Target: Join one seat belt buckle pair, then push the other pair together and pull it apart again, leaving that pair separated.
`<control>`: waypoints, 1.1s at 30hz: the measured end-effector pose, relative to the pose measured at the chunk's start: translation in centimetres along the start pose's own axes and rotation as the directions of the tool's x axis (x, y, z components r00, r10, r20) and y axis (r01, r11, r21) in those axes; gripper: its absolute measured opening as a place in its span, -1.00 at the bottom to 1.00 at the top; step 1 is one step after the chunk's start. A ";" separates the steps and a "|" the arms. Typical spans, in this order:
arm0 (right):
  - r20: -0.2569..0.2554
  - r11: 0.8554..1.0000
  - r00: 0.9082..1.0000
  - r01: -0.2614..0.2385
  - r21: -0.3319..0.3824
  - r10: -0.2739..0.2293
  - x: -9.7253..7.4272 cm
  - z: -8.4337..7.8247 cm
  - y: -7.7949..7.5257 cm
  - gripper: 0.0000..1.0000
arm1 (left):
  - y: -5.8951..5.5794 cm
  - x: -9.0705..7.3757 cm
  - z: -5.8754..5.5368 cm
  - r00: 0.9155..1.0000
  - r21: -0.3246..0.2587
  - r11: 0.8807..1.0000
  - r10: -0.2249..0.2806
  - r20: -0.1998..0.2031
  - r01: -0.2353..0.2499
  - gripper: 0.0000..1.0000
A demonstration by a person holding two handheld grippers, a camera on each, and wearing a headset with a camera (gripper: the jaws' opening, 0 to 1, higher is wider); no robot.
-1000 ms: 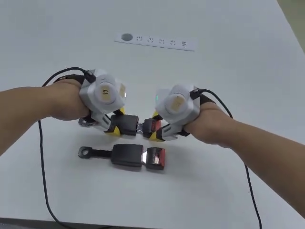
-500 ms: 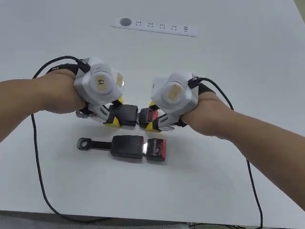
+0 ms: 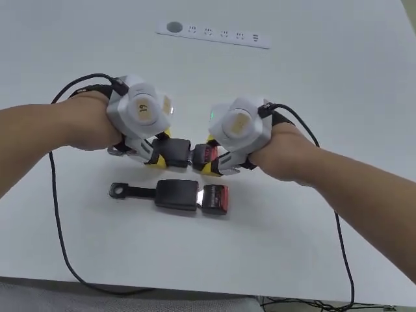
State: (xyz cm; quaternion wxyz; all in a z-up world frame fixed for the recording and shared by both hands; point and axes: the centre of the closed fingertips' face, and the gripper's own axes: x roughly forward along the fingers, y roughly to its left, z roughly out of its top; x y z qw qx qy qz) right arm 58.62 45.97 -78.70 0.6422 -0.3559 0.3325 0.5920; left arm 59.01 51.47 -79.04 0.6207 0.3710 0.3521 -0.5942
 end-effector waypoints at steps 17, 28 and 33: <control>-0.012 1.000 1.000 0.002 -0.008 -0.002 -1.1 -1.8 0.2 -0.39 | -0.6 -0.3 0.6 1.000 0.007 1.000 -0.014 -0.003 0.014 -0.36; -0.049 1.000 0.999 0.022 0.004 -0.022 -3.2 -6.1 0.0 -0.37 | -0.7 -0.4 0.6 1.000 -0.008 1.000 -0.005 -0.018 0.005 -0.34; -0.068 0.999 0.997 0.027 0.022 -0.026 -4.4 -7.9 0.1 -0.37 | -0.7 -0.3 0.6 1.000 -0.009 1.000 -0.001 -0.026 0.001 -0.34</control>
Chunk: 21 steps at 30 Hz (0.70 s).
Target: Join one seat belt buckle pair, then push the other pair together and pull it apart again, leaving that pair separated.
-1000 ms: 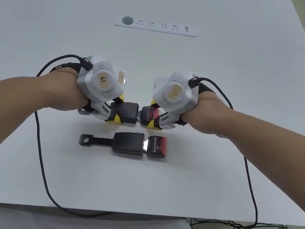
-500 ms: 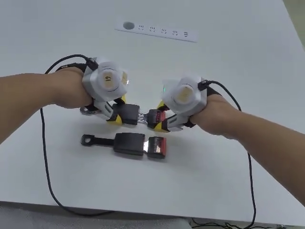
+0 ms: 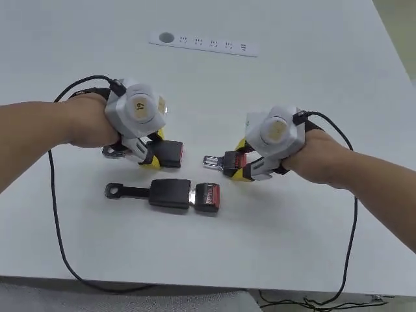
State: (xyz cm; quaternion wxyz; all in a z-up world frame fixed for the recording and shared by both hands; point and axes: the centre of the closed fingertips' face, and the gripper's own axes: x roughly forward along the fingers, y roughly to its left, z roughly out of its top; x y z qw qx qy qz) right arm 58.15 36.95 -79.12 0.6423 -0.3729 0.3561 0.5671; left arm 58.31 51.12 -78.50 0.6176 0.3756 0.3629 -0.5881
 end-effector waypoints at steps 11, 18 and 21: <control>-0.047 1.000 0.999 0.006 0.029 -0.005 -1.8 -3.8 -0.3 -0.36 | 0.2 0.3 -0.5 1.000 -0.007 1.000 -0.002 0.001 0.002 -0.33; -0.059 0.999 0.998 0.015 0.040 -0.013 -1.7 -4.3 -0.7 -0.35 | 0.4 0.4 -0.7 1.000 -0.012 1.000 0.007 -0.003 -0.007 -0.33; -0.064 0.999 0.998 0.028 0.033 -0.026 -2.1 -4.0 -0.5 -0.32 | 0.4 0.4 -0.7 1.000 -0.018 1.000 0.015 -0.001 -0.015 -0.32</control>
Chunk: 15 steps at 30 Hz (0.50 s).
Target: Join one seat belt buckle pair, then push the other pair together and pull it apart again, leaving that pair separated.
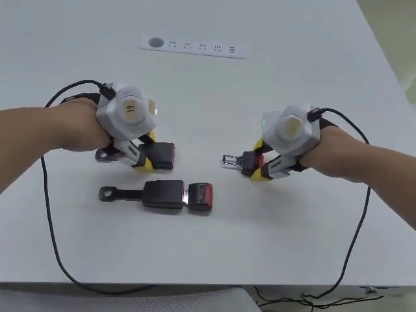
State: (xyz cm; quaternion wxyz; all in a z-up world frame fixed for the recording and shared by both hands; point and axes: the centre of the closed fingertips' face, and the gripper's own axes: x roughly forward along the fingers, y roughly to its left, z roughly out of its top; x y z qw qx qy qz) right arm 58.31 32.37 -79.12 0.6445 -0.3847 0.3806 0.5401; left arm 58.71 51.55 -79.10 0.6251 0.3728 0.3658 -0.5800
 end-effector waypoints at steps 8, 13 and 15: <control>0.024 0.995 0.996 0.090 0.046 -0.091 -1.4 0.3 -1.0 0.02 | 0.5 -0.3 -0.1 0.998 -0.002 0.998 0.056 0.008 -0.056 -0.05; 0.103 0.983 0.984 0.128 0.129 -0.142 -2.6 1.7 -0.8 0.02 | 0.7 -2.5 0.2 0.991 -0.061 0.991 0.121 0.050 -0.118 0.00; 0.136 0.976 0.978 0.134 0.173 -0.159 -3.0 2.1 -0.3 0.03 | 0.5 -3.5 0.5 0.984 -0.111 0.983 0.154 0.086 -0.144 0.02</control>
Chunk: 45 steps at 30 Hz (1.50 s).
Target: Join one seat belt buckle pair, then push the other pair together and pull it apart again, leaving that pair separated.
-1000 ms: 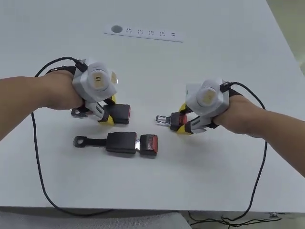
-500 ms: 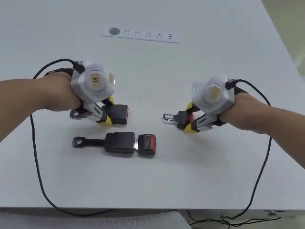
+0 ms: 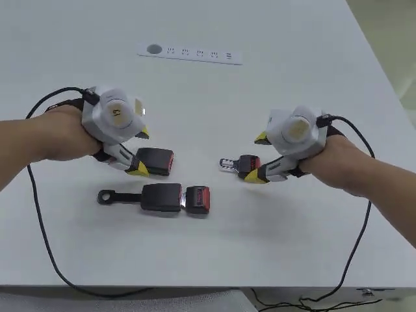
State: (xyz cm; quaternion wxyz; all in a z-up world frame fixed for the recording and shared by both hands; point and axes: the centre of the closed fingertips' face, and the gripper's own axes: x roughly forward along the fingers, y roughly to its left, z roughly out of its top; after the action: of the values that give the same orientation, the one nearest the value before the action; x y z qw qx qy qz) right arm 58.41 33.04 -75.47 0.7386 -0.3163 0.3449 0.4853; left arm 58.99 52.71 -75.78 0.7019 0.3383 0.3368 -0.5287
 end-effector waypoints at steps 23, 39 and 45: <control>0.136 0.944 0.978 0.107 0.311 -0.156 -3.5 -1.2 6.5 0.76 | -7.1 -8.4 -7.1 0.975 -0.406 0.904 0.194 0.107 -0.135 0.82; 0.179 0.911 0.960 0.129 0.393 -0.213 -5.8 -0.5 8.0 0.98 | -9.3 -9.7 -8.2 0.956 -0.541 0.832 0.248 0.159 -0.126 1.00; 0.179 0.913 0.962 0.124 0.390 -0.207 -5.8 -0.4 8.6 0.98 | -9.6 -10.1 -8.4 0.948 -0.564 0.815 0.271 0.164 -0.136 1.00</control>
State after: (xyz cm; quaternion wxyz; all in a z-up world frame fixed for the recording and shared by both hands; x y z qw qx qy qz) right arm 48.60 32.67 -72.12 0.8569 -0.1429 0.3209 0.3773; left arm 46.52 62.86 -73.16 0.8567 0.0930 0.3489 -0.3684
